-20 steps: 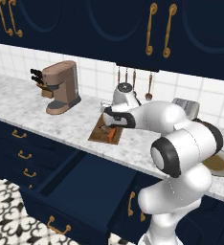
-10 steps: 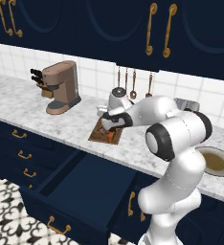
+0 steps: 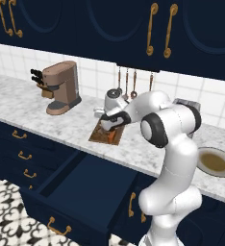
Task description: Pick up the knife from the drawer and place it on the cutting board. Then place the meat from the plate to the cutting board.
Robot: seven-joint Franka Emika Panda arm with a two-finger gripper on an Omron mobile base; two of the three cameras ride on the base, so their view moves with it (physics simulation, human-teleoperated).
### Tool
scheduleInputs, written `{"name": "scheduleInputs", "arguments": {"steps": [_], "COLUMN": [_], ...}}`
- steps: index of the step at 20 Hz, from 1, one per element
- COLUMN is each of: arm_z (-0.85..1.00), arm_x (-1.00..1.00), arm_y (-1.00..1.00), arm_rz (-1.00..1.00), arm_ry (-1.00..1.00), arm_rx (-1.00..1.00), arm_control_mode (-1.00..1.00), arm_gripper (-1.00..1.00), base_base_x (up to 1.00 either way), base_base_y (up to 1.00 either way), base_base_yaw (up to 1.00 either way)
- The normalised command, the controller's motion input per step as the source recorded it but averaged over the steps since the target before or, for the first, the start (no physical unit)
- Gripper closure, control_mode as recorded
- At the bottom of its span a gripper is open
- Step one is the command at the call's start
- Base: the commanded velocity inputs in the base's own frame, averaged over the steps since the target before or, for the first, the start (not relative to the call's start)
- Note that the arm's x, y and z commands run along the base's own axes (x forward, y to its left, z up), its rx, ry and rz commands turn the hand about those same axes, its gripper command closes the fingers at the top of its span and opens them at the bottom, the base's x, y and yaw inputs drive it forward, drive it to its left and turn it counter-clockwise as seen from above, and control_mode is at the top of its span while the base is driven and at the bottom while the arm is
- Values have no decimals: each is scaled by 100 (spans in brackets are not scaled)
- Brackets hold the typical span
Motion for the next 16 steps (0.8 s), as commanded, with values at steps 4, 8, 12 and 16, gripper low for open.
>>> {"name": "scheduleInputs", "arguments": {"steps": [4,8,12,16], "arm_z": [-31,-19,-12,-1], "arm_x": [19,17,22,20], "arm_y": [0,0,0,0], "arm_rz": [0,0,0,0], "arm_ry": [0,0,0,0], "arm_rx": [-6,-2,0,0], "arm_control_mode": [-100,-100,-100,-100], "arm_gripper": [100,100,100,100], "base_base_x": [0,0,0,0], "base_base_y": [0,0,0,0], "base_base_yaw": [0,0,0,0]}}
